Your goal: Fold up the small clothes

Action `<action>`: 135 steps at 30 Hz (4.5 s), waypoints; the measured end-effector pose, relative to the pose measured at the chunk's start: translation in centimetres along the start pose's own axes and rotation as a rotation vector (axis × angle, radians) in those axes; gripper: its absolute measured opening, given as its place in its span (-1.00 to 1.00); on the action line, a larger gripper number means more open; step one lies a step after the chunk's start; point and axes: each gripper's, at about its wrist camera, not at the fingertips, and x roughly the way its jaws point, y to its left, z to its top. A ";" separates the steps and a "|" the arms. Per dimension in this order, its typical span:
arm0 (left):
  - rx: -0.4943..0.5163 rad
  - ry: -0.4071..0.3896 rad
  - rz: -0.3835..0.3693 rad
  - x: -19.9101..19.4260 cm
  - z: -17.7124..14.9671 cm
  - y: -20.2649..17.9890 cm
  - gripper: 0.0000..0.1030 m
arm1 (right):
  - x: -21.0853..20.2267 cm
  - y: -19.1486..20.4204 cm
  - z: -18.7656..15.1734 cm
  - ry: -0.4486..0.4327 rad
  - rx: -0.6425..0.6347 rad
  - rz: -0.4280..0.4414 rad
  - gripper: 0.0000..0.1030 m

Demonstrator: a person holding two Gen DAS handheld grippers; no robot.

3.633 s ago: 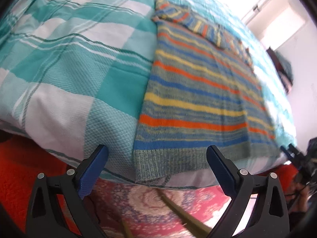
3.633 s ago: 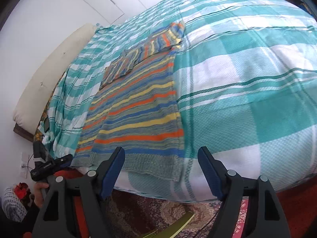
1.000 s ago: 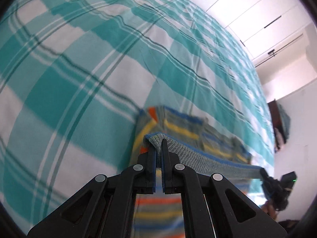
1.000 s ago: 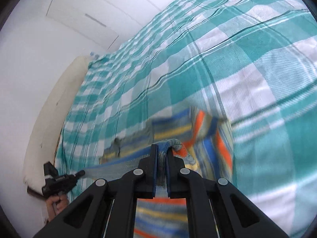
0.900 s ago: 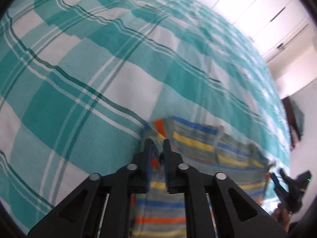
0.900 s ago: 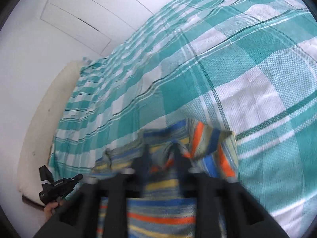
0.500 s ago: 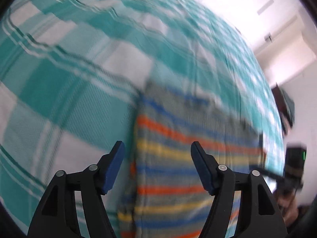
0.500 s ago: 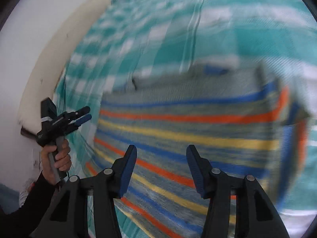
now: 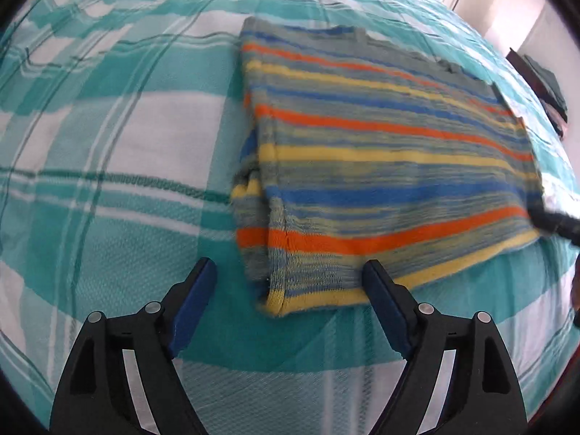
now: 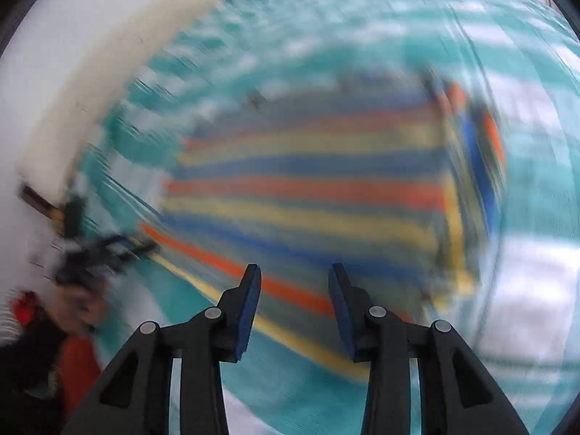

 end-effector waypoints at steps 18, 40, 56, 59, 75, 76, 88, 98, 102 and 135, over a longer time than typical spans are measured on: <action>-0.214 -0.044 0.201 -3.3 -4.8 2.4 0.80 | -2.5 0.1 -4.6 -0.251 0.220 -0.010 -0.13; -0.219 -0.043 0.225 -1.9 -5.0 2.4 0.99 | -2.0 0.5 -5.7 -0.314 0.160 -0.034 -0.13; -0.280 -0.176 0.096 -4.5 -6.8 3.4 0.72 | -2.1 0.0 -5.7 -0.317 0.174 -0.008 -0.13; -0.322 -0.244 -0.059 -6.4 -6.1 3.5 0.61 | -2.5 0.8 -5.1 -0.260 0.164 -0.048 -0.13; -0.268 -0.216 -0.201 -0.9 -2.2 3.1 -0.89 | 7.0 25.4 16.1 0.084 -0.189 -0.031 0.22; -0.267 -0.225 -0.207 -0.8 -2.5 3.2 -0.89 | 9.7 26.4 17.7 0.108 -0.219 -0.075 0.18; -0.286 -0.242 -0.238 -0.6 -2.0 3.3 -0.90 | 19.7 27.1 22.1 0.129 -0.230 -0.362 -0.82; -0.119 -0.362 -0.314 -9.2 -0.5 -3.2 -0.92 | 4.8 18.2 22.2 -0.033 -0.127 -0.129 -0.82; 0.006 -0.349 -0.408 -10.1 0.7 -10.1 -0.92 | -0.2 11.5 21.4 -0.053 -0.091 -0.092 -0.82; -0.264 -0.136 -0.334 -5.1 -0.6 -12.4 0.61 | -7.8 -7.5 -0.3 -0.075 0.197 0.088 0.41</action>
